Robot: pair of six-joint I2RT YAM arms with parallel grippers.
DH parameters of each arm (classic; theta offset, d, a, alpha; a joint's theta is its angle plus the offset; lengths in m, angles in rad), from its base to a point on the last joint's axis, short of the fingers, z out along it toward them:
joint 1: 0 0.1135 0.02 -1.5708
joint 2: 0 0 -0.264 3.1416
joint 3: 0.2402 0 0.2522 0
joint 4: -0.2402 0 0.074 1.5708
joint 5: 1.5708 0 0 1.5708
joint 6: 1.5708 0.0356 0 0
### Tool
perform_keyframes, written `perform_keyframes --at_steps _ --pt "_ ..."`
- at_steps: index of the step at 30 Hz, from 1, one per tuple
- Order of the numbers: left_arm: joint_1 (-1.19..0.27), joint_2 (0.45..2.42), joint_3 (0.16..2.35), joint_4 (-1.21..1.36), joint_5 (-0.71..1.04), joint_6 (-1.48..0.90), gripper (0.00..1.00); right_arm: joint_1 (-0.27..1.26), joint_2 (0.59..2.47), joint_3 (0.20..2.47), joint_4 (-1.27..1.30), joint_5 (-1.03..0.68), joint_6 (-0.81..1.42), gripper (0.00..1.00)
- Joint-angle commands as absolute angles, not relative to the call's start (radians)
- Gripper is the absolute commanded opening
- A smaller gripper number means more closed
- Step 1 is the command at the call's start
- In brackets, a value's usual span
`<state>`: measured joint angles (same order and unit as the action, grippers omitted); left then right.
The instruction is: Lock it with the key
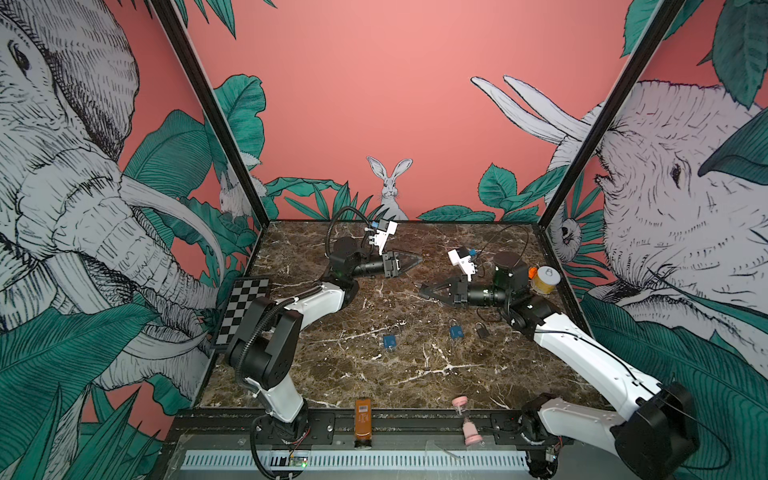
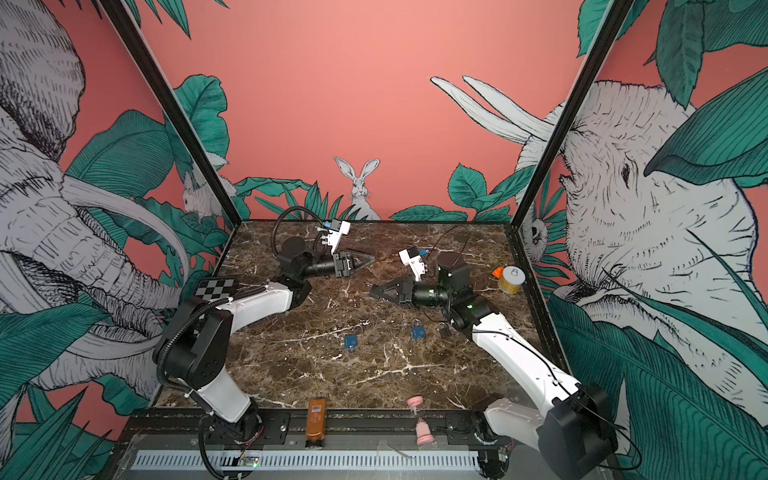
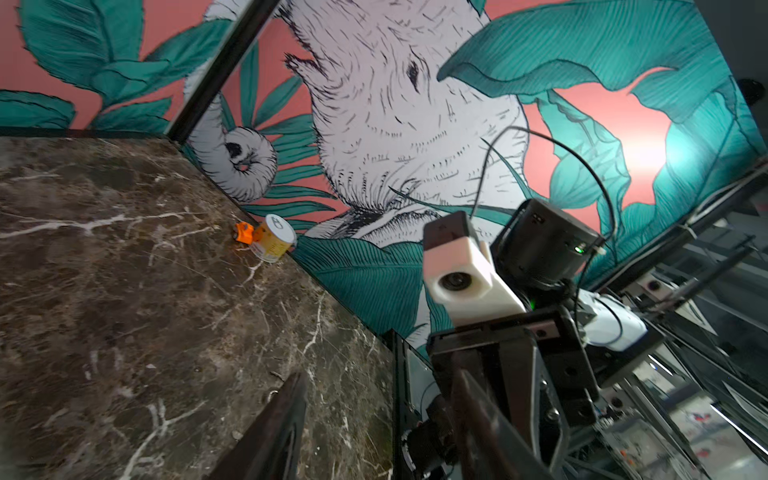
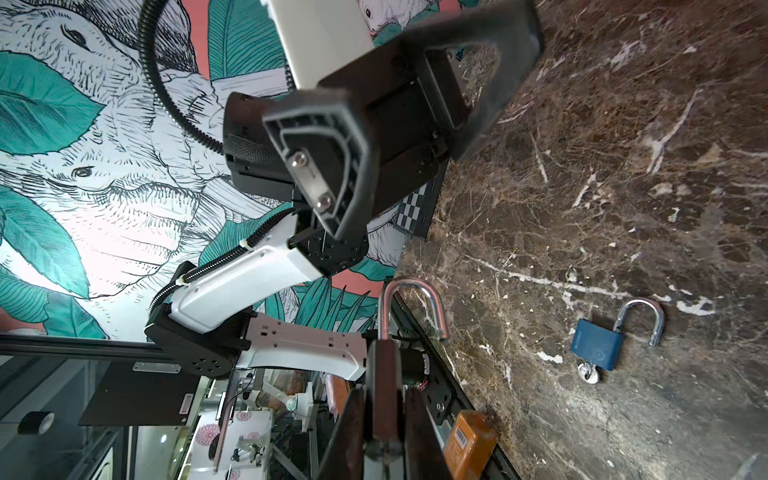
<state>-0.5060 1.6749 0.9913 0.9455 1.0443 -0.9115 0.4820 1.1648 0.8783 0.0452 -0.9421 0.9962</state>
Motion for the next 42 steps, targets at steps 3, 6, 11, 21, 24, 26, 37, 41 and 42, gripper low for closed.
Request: perform_keyframes --at_steps 3,6,11,21,24,26,37,41,42 --pt "-0.538 1.604 0.940 1.006 1.097 -0.903 0.53 0.473 1.169 0.907 0.058 -0.972 0.983 0.00" --pt "-0.538 1.586 0.915 0.992 1.097 -0.900 0.51 0.467 1.166 0.909 0.064 -0.964 0.979 0.00" --pt "-0.540 1.572 0.891 0.987 1.099 -0.903 0.46 0.454 1.163 0.921 0.023 -0.953 0.942 0.00" --pt "-0.551 1.572 0.902 0.980 1.109 -0.917 0.35 0.414 1.164 0.902 0.071 -0.957 0.951 0.00" --pt "-0.551 1.565 0.899 0.969 1.106 -0.916 0.34 0.402 1.162 0.898 0.078 -0.962 0.953 0.00" --pt "-0.550 1.564 0.897 0.958 1.105 -0.911 0.33 0.395 1.160 0.893 0.085 -0.961 0.955 0.00" --pt "-0.550 1.554 0.888 0.956 1.103 -0.918 0.25 0.385 1.156 0.887 0.072 -0.959 0.917 0.00" --pt "-0.551 1.557 0.888 0.954 1.103 -0.925 0.22 0.385 1.150 0.888 0.052 -0.946 0.891 0.00" --pt "-0.551 1.557 0.887 0.954 1.101 -0.925 0.22 0.384 1.149 0.888 0.046 -0.941 0.886 0.00"
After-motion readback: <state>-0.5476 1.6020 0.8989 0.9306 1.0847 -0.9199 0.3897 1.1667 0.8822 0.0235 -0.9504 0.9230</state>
